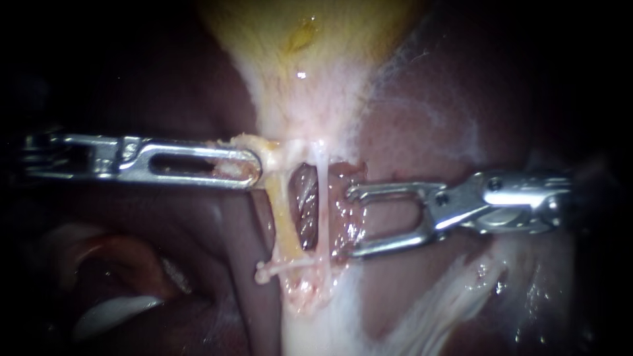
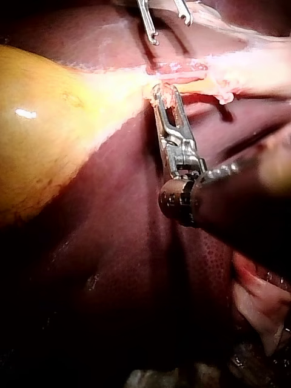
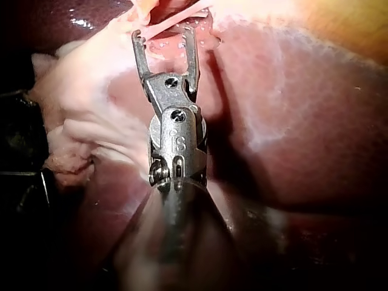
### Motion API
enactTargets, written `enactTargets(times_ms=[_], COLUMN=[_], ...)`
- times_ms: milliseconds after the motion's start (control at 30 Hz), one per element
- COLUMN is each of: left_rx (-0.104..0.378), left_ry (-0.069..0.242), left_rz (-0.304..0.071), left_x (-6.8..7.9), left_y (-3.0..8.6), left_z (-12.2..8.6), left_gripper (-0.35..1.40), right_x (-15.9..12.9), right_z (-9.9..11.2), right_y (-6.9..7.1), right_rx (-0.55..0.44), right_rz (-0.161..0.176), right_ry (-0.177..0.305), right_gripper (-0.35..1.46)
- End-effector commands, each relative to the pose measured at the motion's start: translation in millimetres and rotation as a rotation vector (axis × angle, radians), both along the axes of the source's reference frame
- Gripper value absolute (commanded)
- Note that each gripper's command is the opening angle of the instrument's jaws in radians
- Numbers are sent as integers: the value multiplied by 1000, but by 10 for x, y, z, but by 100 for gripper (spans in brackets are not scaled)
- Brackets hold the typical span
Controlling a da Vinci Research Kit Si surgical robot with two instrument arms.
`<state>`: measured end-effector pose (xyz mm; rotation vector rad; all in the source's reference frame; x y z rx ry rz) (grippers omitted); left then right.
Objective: Going back first clip left tube
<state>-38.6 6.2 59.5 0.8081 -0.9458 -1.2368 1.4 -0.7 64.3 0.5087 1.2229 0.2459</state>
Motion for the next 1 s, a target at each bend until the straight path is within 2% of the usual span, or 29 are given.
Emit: enactTargets(times_ms=[33,200,333,533,800,1000], left_rx=[0,-4,-11,-21,-20,-20], left_ry=[0,0,2,7,14,17], left_rz=[0,-1,-2,-11,7,14], left_x=[0,-3,-7,-20,-41,-46], left_y=[0,0,-2,1,6,7], left_z=[0,9,25,51,80,87], left_gripper=[-35,-35,-35,-35,-35,-35], right_x=[-2,-6,-8,-10,-12,-11], right_z=[-1,-2,-2,-3,-3,-4], right_y=[1,2,2,2,1,1], right_rx=[-4,-14,-19,-19,-25,-25], right_rz=[-1,-6,-8,-9,-12,-12], right_ry=[1,4,6,6,8,8], right_gripper=[50,50,50,50,50,50])
